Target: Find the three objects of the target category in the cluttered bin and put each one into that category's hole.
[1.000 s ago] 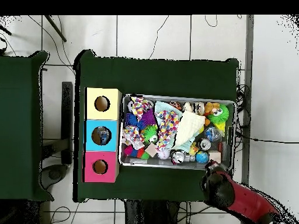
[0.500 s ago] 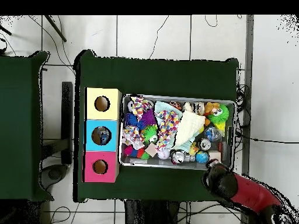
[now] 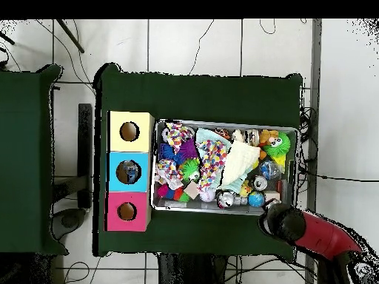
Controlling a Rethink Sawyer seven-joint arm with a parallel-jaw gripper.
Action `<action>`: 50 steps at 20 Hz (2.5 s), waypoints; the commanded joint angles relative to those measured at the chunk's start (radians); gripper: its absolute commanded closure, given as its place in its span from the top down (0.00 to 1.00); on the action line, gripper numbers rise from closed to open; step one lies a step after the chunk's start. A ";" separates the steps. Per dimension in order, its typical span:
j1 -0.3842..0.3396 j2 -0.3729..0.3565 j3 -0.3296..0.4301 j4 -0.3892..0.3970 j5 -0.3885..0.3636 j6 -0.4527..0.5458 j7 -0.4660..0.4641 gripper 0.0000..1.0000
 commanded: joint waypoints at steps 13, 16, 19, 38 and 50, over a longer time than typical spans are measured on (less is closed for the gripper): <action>-0.146 0.397 0.363 -0.268 -0.083 -0.535 0.021 1.00; -0.154 0.405 0.373 -0.272 -0.103 -0.566 0.020 1.00; -0.153 0.405 0.373 -0.272 -0.112 -0.575 0.025 1.00; 0.006 0.238 0.182 -0.122 -0.009 -0.458 0.148 1.00; 0.047 0.146 0.124 -0.019 0.011 -0.406 0.167 1.00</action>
